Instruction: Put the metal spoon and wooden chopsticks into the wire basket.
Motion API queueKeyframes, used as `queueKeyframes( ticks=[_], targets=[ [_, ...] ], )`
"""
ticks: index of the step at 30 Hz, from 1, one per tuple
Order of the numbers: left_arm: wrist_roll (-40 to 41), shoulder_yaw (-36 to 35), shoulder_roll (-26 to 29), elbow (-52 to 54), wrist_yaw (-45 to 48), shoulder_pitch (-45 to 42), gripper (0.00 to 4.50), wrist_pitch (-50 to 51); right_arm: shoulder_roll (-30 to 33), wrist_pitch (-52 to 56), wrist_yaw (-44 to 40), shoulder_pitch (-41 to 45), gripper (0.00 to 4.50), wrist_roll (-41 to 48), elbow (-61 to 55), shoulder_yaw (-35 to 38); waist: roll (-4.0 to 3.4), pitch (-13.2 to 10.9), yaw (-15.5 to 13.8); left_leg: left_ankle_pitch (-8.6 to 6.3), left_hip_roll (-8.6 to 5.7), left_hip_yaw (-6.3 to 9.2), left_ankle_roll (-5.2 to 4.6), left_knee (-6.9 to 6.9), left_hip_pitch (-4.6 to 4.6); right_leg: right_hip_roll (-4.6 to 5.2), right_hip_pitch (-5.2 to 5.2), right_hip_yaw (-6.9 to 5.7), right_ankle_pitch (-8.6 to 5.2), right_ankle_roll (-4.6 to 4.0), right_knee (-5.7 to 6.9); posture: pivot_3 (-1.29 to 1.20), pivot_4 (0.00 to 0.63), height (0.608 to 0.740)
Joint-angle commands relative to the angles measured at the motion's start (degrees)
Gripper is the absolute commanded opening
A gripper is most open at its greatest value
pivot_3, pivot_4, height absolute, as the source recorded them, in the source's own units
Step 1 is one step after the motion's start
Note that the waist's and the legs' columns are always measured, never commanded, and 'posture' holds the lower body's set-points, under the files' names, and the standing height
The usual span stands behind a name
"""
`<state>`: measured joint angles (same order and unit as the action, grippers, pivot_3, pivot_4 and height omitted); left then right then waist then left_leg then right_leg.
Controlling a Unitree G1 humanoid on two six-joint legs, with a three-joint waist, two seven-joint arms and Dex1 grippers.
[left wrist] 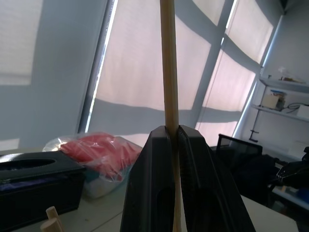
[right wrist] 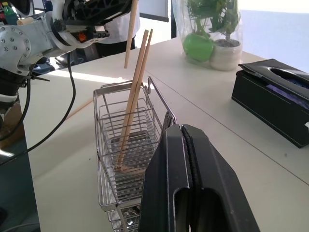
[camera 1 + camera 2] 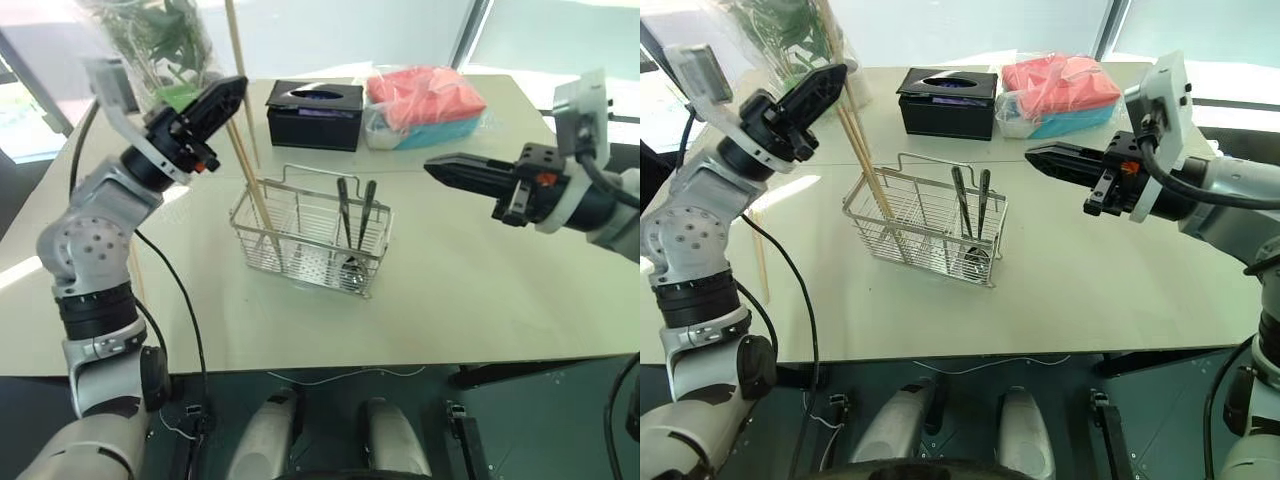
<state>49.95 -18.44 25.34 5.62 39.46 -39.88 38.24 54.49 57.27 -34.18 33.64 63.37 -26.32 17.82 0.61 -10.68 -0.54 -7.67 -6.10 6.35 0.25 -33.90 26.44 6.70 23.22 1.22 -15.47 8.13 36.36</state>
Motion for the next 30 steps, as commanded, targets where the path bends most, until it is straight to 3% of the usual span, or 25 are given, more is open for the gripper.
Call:
queueKeyframes(
  ticks=[1, 22, 23, 25, 29, 30],
  targets=[
    [-3.2, 2.7, 0.1, 2.1, 1.4, 2.4, 0.04, -3.5, -0.1, -1.5, 0.2, 0.1, 0.00, 0.6, -1.6, 1.9, 0.00, 0.0, 0.0, 0.00, 0.00, 0.00, 0.00, 0.00, 0.00, 0.00, 0.00, 0.01, 0.00, 0.00, 0.00, 0.00, 0.150, 0.740],
    [-7.1, 5.8, 1.0, 8.4, 1.0, 14.1, 0.04, -6.6, -0.1, -2.9, -0.2, -0.2, 0.00, -0.1, -0.7, 1.6, 0.00, 0.0, -0.2, -0.03, 0.00, 0.00, -0.02, -0.01, 0.01, 0.06, -0.02, 0.01, -0.11, -0.22, -0.03, 0.00, 0.150, 0.740],
    [-7.1, 5.7, 1.1, 8.5, 0.9, 14.3, 0.60, -6.6, -0.1, -2.9, -0.2, -0.2, 0.00, -0.1, -0.6, 1.6, -0.01, 0.0, -0.2, -0.03, 0.00, 0.00, -0.02, -0.01, 0.01, 0.06, -0.02, 0.02, -0.12, -0.22, -0.03, 0.00, 0.150, 0.740],
    [-7.0, 5.6, 1.3, 8.8, 0.7, 14.4, 1.17, -6.5, -0.1, -2.9, -0.3, 0.0, 0.00, -0.2, -0.4, 1.5, -0.01, 0.0, -0.2, -0.03, 0.00, 0.00, -0.02, 0.00, 0.01, 0.06, -0.01, 0.01, -0.12, -0.22, -0.03, 0.00, 0.150, 0.740],
    [-7.2, 5.2, 1.9, 9.0, 0.1, 14.3, 3.13, -6.6, -0.1, -2.9, -0.4, 0.2, 0.00, -0.3, -0.2, 1.4, -0.01, 0.0, -0.2, -0.03, 0.00, 0.00, -0.02, 0.00, 0.01, 0.06, -0.01, 0.01, -0.12, -0.23, -0.03, 0.00, 0.150, 0.740],
    [-7.3, 5.1, 2.1, 8.9, 0.0, 14.1, 3.13, -6.8, -0.1, -2.9, -0.5, 0.2, 0.00, -0.3, -0.2, 1.4, -0.01, 0.0, -0.2, -0.03, 0.00, 0.00, -0.02, 0.00, 0.01, 0.06, 0.00, 0.01, -0.12, -0.23, -0.03, 0.00, 0.150, 0.740]
  ],
)
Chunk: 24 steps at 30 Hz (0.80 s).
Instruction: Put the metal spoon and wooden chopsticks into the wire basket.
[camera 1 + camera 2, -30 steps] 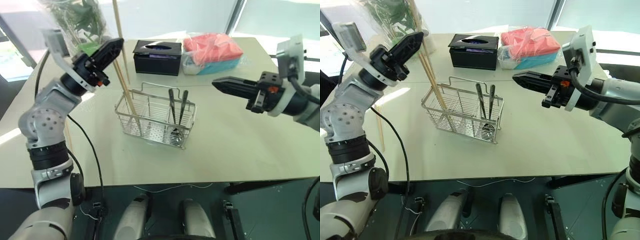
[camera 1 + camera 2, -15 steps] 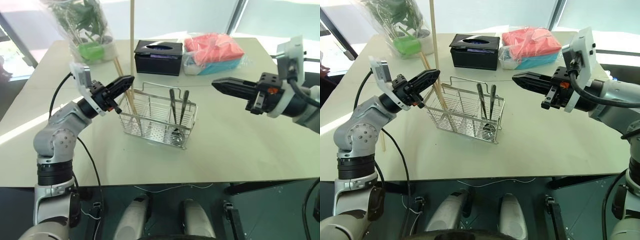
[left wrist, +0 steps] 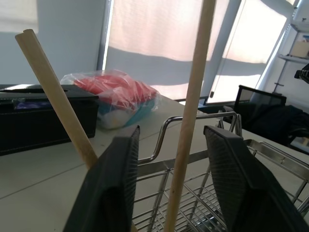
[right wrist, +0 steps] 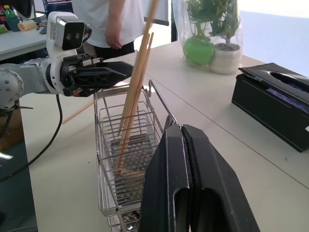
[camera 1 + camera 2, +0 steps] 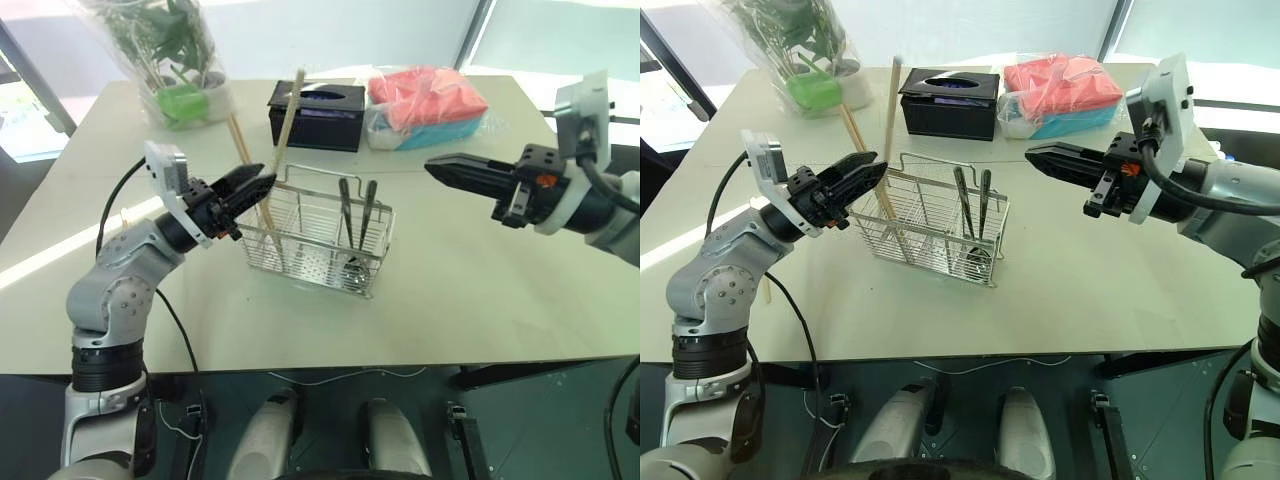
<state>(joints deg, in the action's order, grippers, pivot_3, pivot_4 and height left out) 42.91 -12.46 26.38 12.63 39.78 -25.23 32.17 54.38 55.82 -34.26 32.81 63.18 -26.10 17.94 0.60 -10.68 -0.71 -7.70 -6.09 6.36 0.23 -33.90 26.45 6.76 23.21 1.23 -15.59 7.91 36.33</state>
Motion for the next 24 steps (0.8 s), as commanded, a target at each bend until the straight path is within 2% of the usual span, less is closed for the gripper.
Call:
queueKeyframes(
  ticks=[1, 9, 17, 19, 24],
  targets=[
    [-0.3, -1.0, 1.2, 1.7, -0.5, -0.7, 3.13, -0.8, 0.0, -1.5, -0.4, 1.1, 0.00, -0.1, -0.3, 1.2, 0.00, 0.0, 0.0, 0.00, 0.00, 0.00, 0.00, 0.00, 0.00, 0.00, 0.00, 0.00, 0.00, 0.00, 0.00, 0.00, 0.150, 0.740],
    [0.8, -3.3, 2.3, 0.5, -1.3, -3.2, 3.13, -1.1, -0.1, -1.9, -0.6, 0.9, 0.00, -0.6, -0.1, 1.0, 0.00, 0.0, 0.0, -0.01, 0.00, 0.00, 0.01, 0.00, 0.00, 0.00, 0.01, 0.00, 0.00, 0.00, 0.00, 0.00, 0.150, 0.740],
    [3.3, -13.8, 5.7, -4.9, -8.5, -9.3, 3.13, -1.4, 0.4, -1.9, -2.0, 1.7, 0.00, -0.4, 0.2, 0.9, 0.00, 0.0, 0.2, -0.01, 0.02, 0.01, 0.00, 0.02, 0.00, -0.03, 0.04, -0.01, 0.00, 0.01, -0.01, 0.00, 0.150, 0.740],
    [0.6, -15.8, 6.6, -8.0, -13.2, -9.5, 3.13, -1.8, 1.4, -1.4, -3.2, 2.4, 0.00, 0.0, 0.6, 1.1, -0.01, 0.0, 0.2, 0.00, 0.02, 0.01, 0.00, 0.03, 0.00, -0.04, 0.04, 0.00, 0.00, 0.01, 0.00, 0.00, 0.150, 0.740],
    [-12.0, -11.5, 8.7, -13.3, -21.9, -5.0, 3.13, -2.3, 3.1, 1.7, -4.8, 6.2, 0.00, 7.0, 1.6, 2.6, -0.01, 0.0, 0.1, -0.01, 0.01, -0.01, 0.00, 0.03, 0.00, -0.01, 0.03, 0.01, 0.01, 0.02, 0.00, 0.00, 0.150, 0.740]
  ],
)
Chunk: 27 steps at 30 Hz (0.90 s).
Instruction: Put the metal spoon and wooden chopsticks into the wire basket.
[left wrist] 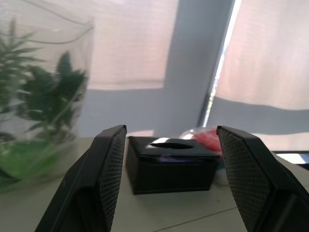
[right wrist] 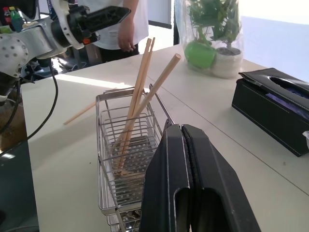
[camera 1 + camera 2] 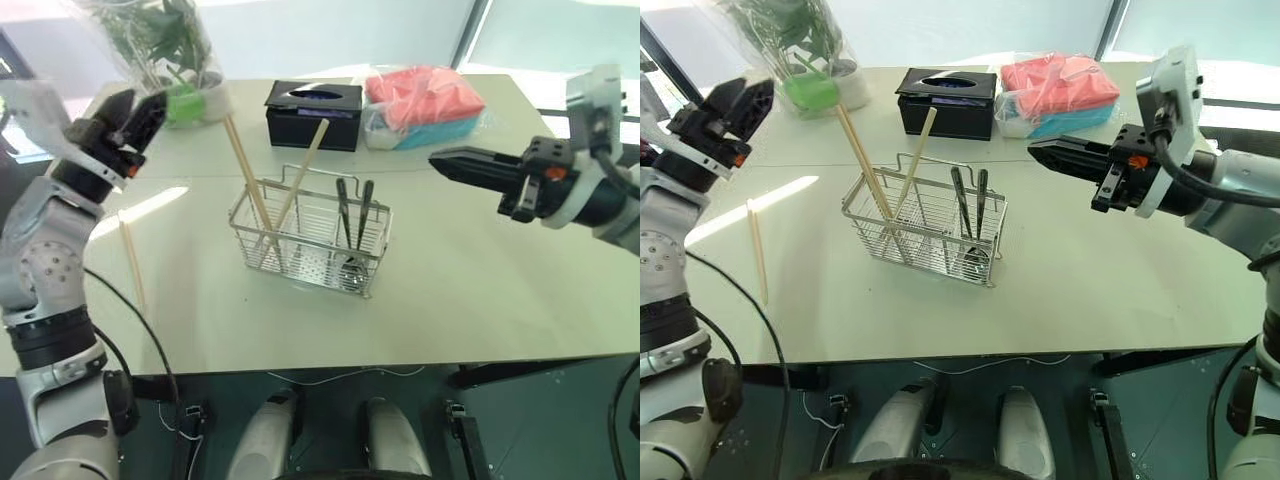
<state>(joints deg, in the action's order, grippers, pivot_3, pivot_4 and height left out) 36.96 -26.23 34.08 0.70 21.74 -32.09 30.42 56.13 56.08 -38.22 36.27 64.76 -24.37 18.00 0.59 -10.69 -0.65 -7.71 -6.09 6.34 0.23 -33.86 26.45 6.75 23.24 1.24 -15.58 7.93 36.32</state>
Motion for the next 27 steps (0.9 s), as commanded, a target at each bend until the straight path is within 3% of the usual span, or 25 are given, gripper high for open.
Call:
queueKeyframes(
  ticks=[1, 6, 16, 27],
  targets=[
    [-7.8, 3.2, 1.0, -2.0, -5.4, 2.6, 3.13, 0.3, 1.7, 2.4, -0.9, 3.3, 0.00, 7.4, 0.0, 2.8, 0.00, 0.0, -0.1, 0.00, 0.00, 0.00, 0.00, 0.00, 0.00, 0.01, 0.00, 0.01, 0.00, 0.00, 0.00, 0.00, 0.150, 0.740],
    [-18.3, 8.1, 0.3, -4.5, -16.5, 3.7, 3.13, 5.4, 4.0, 6.2, -1.6, 4.6, 0.00, 15.8, 0.4, 3.0, 0.08, 0.0, -0.2, -0.11, -0.01, 0.07, 0.12, 0.00, 0.04, 0.04, 0.03, -0.02, 0.00, -0.02, -0.06, 0.00, 0.150, 0.740],
    [-25.7, 4.9, -10.9, 7.8, -37.4, 3.8, 3.13, 32.9, 6.5, 7.4, -2.6, 5.9, 0.00, 16.5, -0.7, -0.7, 0.08, 0.0, -0.1, -0.12, 0.00, 0.04, 0.11, 0.02, 0.09, 0.01, 0.08, -0.01, 0.08, 0.13, -0.06, 0.00, 0.150, 0.740],
    [-30.2, -0.4, -17.9, 17.8, -41.8, 3.1, 3.13, 44.8, 6.9, 6.5, -3.5, 3.2, 0.00, 14.3, -0.3, 0.0, 0.10, 0.0, -0.2, -0.12, -0.02, 0.03, 0.12, -0.01, 0.08, -0.01, 0.02, -0.05, 0.09, 0.15, -0.06, 0.00, 0.150, 0.740]
  ],
)
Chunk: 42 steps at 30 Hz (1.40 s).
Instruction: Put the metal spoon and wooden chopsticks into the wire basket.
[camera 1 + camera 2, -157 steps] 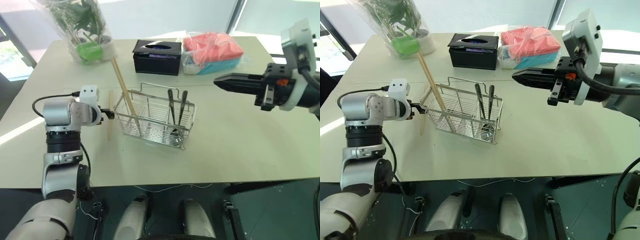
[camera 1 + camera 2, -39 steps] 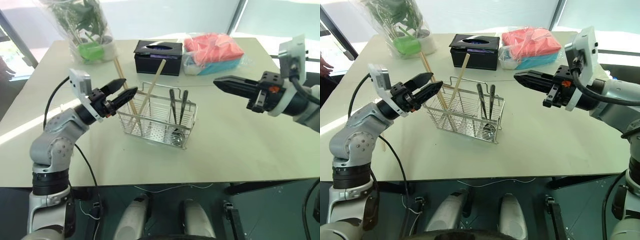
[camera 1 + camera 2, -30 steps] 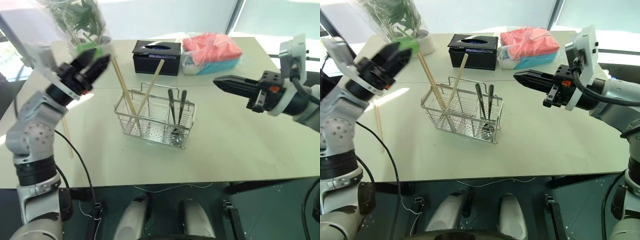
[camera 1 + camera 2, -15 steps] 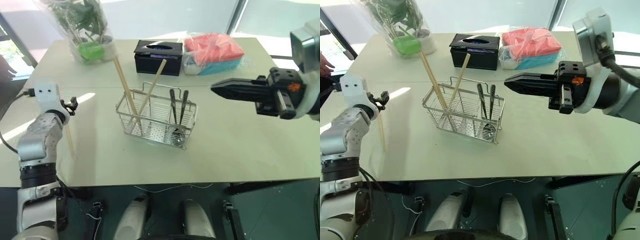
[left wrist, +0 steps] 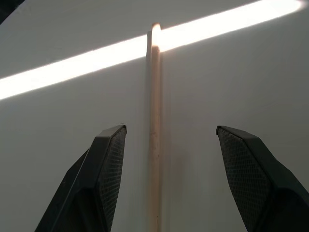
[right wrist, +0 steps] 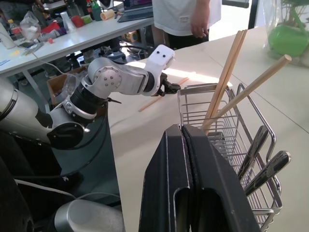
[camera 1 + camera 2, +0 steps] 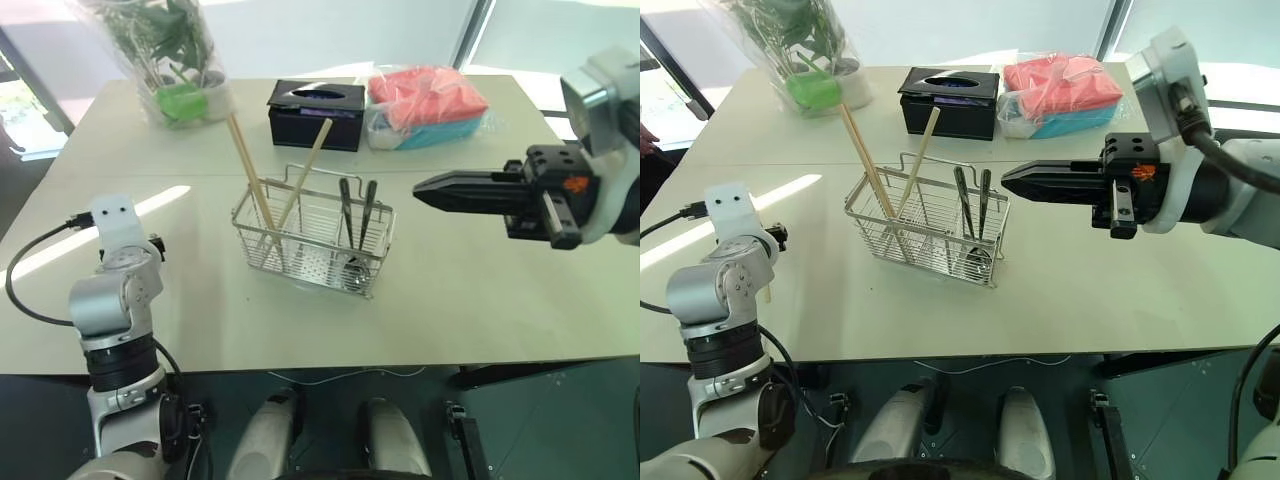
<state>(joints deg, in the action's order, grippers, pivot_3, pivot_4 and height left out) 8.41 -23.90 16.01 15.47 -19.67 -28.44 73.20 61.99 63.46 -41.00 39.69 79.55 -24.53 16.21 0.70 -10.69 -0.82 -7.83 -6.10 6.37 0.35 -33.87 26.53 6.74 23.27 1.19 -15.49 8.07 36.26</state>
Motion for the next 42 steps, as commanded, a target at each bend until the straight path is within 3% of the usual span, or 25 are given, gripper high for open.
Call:
queueKeyframes(
  ticks=[1, 12, 18, 28, 33, 42],
  targets=[
    [-1.8, -3.4, 0.3, 3.3, 0.1, -0.2, 3.13, 2.5, 1.2, -1.0, -0.9, -0.5, 0.00, -0.5, -0.3, 2.0, 0.00, 0.0, 0.0, 0.00, 0.00, -0.01, 0.00, 0.00, 0.01, 0.00, 0.01, 0.00, 0.00, 0.00, 0.00, 0.00, 0.150, 0.740],
    [-0.9, -7.4, 6.5, -2.3, 9.5, 2.5, 3.13, 3.1, 0.8, -2.0, -2.3, -1.2, 0.00, -2.6, 0.2, 2.5, 0.00, 0.0, -0.1, 0.00, -0.01, -0.01, 0.01, 0.00, -0.01, 0.00, 0.01, -0.01, -0.08, -0.14, 0.00, 0.00, 0.150, 0.740],
    [1.3, -5.4, 10.4, -5.4, 17.4, 3.4, 3.13, 0.1, 0.3, -2.0, -1.2, 0.0, 0.00, -2.3, 0.3, 1.8, -0.01, 0.0, 0.0, -0.01, 0.00, 0.00, 0.01, 0.02, -0.01, 0.02, 0.02, -0.01, -0.08, -0.15, 0.00, 0.00, 0.150, 0.740],
    [-0.7, -6.2, 12.8, -3.0, 16.7, 0.7, 3.13, 0.0, 0.4, -2.4, -1.2, -1.8, 0.00, -3.4, 0.1, 2.8, 0.00, 0.0, 0.0, -0.01, 0.01, 0.00, 0.01, 0.03, 0.00, 0.04, 0.06, 0.03, -0.08, -0.15, -0.01, 0.00, 0.150, 0.740],
    [0.3, -5.6, 11.2, -3.7, 17.2, -2.0, 3.13, -1.5, 0.2, -3.0, -1.6, -2.0, 0.00, -4.1, 0.4, 2.5, 0.00, 0.0, 0.0, -0.01, -0.01, 0.00, 0.01, 0.03, 0.00, 0.04, 0.04, 0.02, -0.08, -0.14, -0.01, 0.00, 0.150, 0.740],
    [1.0, -3.2, 1.1, -4.8, 15.9, -2.1, 3.13, -4.2, -0.1, -3.5, -2.0, -1.8, 0.00, -4.5, 0.6, 2.4, 0.00, 0.0, 0.0, -0.01, -0.01, -0.01, 0.01, 0.00, 0.00, 0.02, 0.00, 0.01, 0.00, 0.00, -0.01, 0.00, 0.150, 0.740]
  ],
)
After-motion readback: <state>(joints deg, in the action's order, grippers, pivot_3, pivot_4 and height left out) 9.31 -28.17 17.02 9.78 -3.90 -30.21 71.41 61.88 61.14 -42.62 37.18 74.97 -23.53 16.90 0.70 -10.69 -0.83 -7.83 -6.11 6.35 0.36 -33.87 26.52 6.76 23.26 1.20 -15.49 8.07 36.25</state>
